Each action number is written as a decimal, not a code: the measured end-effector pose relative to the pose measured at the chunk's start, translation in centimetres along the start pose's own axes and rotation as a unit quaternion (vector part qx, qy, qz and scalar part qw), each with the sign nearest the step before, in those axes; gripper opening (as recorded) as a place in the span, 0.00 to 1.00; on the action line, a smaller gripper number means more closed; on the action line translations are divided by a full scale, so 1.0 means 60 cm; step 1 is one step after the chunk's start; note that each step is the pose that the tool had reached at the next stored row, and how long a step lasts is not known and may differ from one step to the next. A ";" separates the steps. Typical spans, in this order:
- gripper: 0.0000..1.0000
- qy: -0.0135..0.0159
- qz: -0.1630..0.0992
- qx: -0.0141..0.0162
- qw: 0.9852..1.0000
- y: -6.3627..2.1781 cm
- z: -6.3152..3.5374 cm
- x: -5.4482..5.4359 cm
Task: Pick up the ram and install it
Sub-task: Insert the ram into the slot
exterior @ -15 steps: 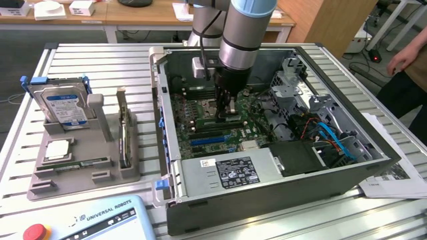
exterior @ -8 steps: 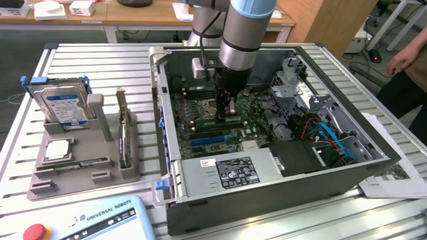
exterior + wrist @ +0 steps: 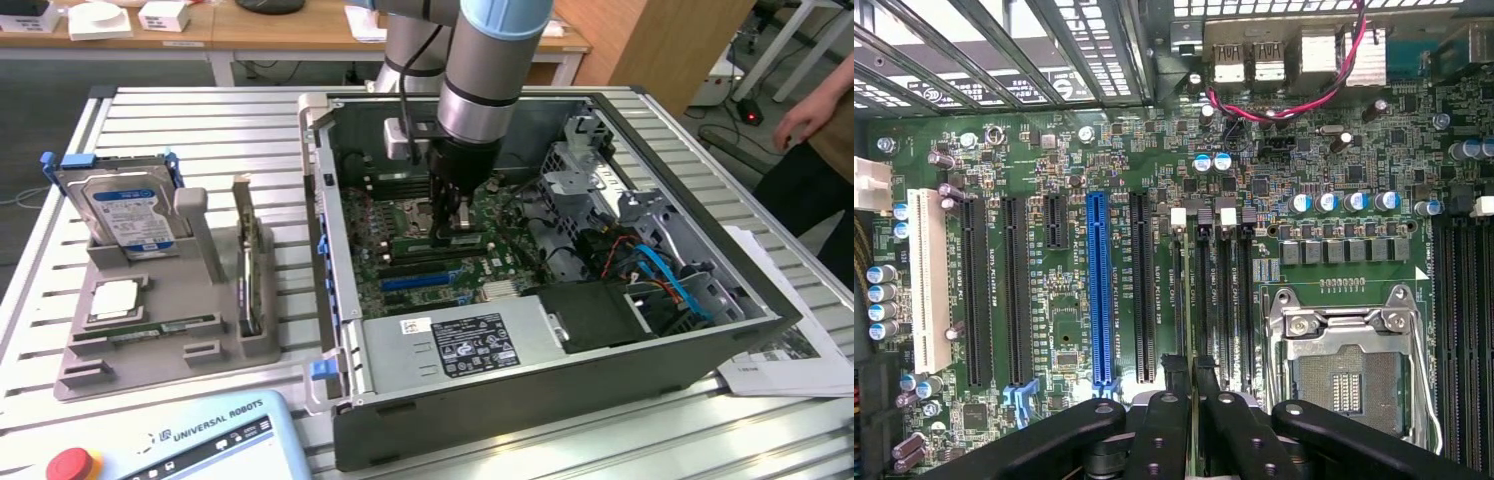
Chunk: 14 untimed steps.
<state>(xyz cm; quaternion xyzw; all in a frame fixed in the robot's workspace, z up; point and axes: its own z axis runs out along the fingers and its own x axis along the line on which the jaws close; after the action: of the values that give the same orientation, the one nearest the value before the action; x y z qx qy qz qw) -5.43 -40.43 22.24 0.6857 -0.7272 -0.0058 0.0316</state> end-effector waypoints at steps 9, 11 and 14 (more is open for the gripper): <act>0.13 0.000 0.000 0.000 1.000 0.000 0.000 0.000; 0.13 0.000 0.000 0.000 1.000 -0.001 0.000 0.000; 0.13 0.000 0.000 0.000 1.000 -0.001 0.000 0.000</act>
<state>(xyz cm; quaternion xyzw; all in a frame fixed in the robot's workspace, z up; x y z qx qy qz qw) -5.40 -40.43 22.24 0.6860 -0.7269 -0.0058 0.0316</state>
